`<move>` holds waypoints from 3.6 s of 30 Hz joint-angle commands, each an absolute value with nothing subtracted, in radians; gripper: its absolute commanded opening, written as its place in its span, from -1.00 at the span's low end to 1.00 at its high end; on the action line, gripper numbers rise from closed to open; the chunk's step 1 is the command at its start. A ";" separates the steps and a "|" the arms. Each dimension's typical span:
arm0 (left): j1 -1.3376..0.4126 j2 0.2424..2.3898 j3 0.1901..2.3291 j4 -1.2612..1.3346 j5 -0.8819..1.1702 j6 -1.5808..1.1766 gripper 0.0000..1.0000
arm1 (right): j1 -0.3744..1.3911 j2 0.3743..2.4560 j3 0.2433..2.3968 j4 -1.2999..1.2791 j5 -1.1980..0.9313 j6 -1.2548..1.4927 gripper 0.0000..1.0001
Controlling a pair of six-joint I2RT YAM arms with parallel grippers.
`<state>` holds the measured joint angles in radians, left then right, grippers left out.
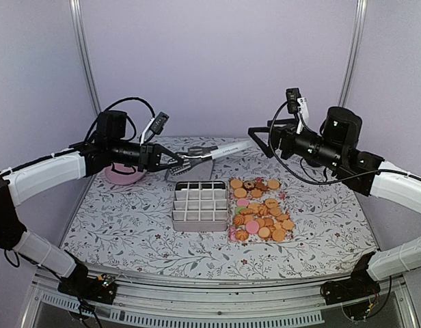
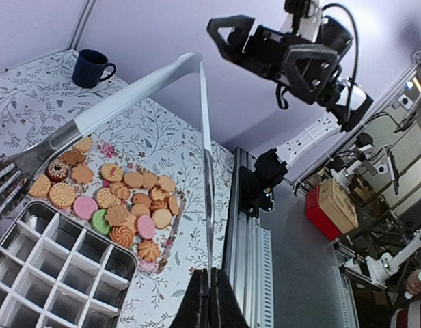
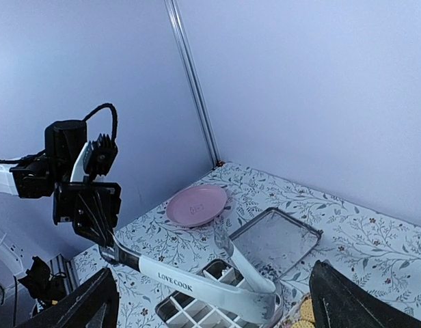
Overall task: Pack the cookies
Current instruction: Pass from the right arm to the left, then pass from the left arm to the right
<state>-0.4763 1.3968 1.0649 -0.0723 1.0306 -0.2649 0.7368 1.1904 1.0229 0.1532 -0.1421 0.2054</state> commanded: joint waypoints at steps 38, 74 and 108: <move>-0.388 1.360 1.004 0.246 1.217 -0.557 -1.00 | 0.783 1.557 0.954 0.897 -0.378 0.625 0.99; -0.362 1.357 0.994 0.281 1.247 -0.581 -1.00 | 0.846 1.704 1.035 1.005 -0.272 0.670 0.85; -0.356 1.332 1.037 0.019 1.201 -0.292 -1.00 | 0.824 1.825 1.124 1.186 -0.449 0.868 0.25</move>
